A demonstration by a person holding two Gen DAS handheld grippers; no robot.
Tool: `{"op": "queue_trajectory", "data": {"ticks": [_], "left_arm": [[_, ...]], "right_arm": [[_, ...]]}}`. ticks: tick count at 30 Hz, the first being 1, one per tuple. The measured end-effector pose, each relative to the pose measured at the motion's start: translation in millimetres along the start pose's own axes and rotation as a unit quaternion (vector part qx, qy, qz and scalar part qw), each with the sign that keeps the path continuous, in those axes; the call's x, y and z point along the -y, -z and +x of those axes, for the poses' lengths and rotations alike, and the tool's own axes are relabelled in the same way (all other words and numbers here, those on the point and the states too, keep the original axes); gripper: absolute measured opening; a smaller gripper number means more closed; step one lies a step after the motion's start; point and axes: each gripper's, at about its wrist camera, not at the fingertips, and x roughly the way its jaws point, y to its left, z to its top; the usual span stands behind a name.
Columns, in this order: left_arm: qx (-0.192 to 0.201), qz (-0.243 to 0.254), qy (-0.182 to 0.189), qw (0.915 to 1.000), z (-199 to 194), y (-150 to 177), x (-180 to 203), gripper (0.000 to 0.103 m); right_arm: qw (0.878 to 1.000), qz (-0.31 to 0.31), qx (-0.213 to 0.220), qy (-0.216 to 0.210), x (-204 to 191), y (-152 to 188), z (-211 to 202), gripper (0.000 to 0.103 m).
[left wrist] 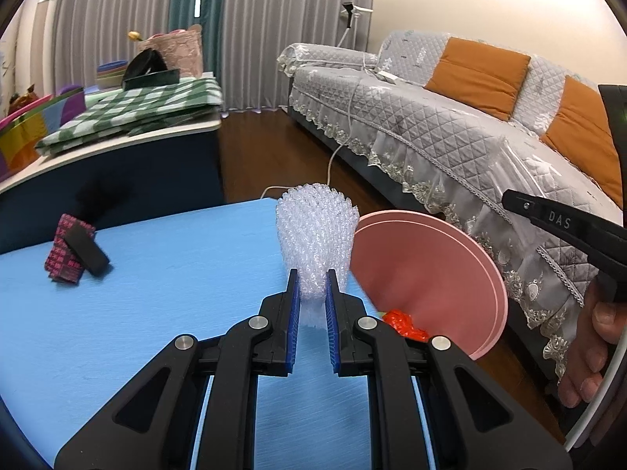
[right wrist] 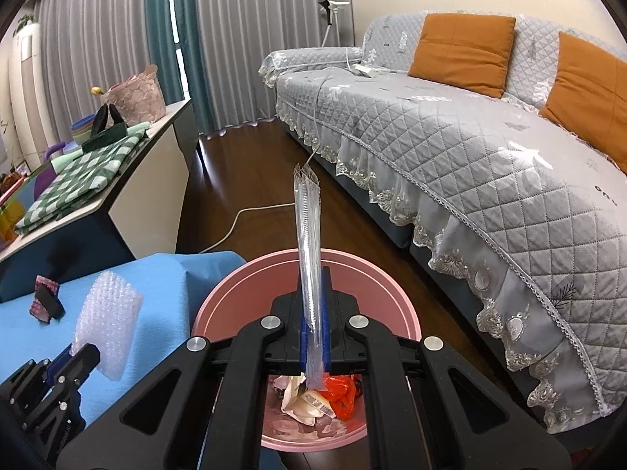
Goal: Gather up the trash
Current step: 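Open the left tool over the bucket while the right tool opens, dropping the straw pack, then withdraw both open tools from the bucket toward the pink-black pouch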
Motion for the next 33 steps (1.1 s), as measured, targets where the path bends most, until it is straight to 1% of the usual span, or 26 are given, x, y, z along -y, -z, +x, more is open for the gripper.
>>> {"op": "queue_trajectory", "data": {"ticks": [5, 10, 14, 18, 19, 20, 21, 22, 23, 24, 28, 33], "left_arm": [[0.0, 0.005, 0.01, 0.9999, 9.3, -6.8, 15.1, 0.012], [0.001, 0.011, 0.028, 0.9995, 23.4, -17.1, 38.5, 0.012], [-0.007, 0.02, 0.039, 0.999, 37.4, -19.3, 54.6, 0.012], [-0.015, 0.022, 0.049, 0.9984, 47.1, -18.4, 61.9, 0.013], [-0.019, 0.024, 0.054, 0.9981, 49.8, -18.3, 64.2, 0.013], [-0.025, 0.028, 0.058, 0.9976, 53.4, -17.9, 66.5, 0.016], [-0.029, 0.029, 0.061, 0.9973, 55.6, -17.2, 67.8, 0.019], [-0.034, 0.03, 0.063, 0.997, 57.0, -16.3, 68.0, 0.029], [-0.035, 0.029, 0.062, 0.997, 57.6, -16.1, 67.9, 0.035], [-0.032, 0.027, 0.059, 0.9974, 55.7, -16.3, 66.2, 0.035], [-0.023, 0.019, 0.056, 0.998, 44.8, -20.0, 59.6, 0.035], [-0.008, 0.009, 0.048, 0.9988, 24.0, -27.3, 47.4, 0.035]], "right_arm": [[1.0, 0.018, -0.002, 0.001, 13.1, -0.9, 4.3, 0.005], [1.0, 0.027, -0.005, 0.004, 23.3, -0.9, 10.1, 0.005], [0.999, 0.039, -0.01, 0.01, 35.0, -0.6, 17.4, 0.005], [0.999, 0.043, -0.016, 0.009, 40.0, -0.4, 23.3, 0.006], [0.999, 0.042, -0.021, 0.004, 39.8, 0.0, 25.8, 0.01], [0.999, 0.043, -0.025, 0.001, 39.8, -0.2, 28.0, 0.01], [0.999, 0.043, -0.03, -0.001, 39.6, 0.2, 30.2, 0.016], [0.999, 0.043, -0.033, 0.002, 39.6, 0.7, 31.4, 0.03], [0.998, 0.044, -0.031, 0.007, 39.9, 0.8, 30.9, 0.037], [0.998, 0.046, -0.028, 0.01, 40.0, 0.4, 29.3, 0.046], [0.998, 0.048, -0.024, 0.015, 38.0, -2.9, 23.5, 0.049], [0.999, 0.045, -0.008, 0.012, 27.7, -10.2, 6.0, 0.049]]}}
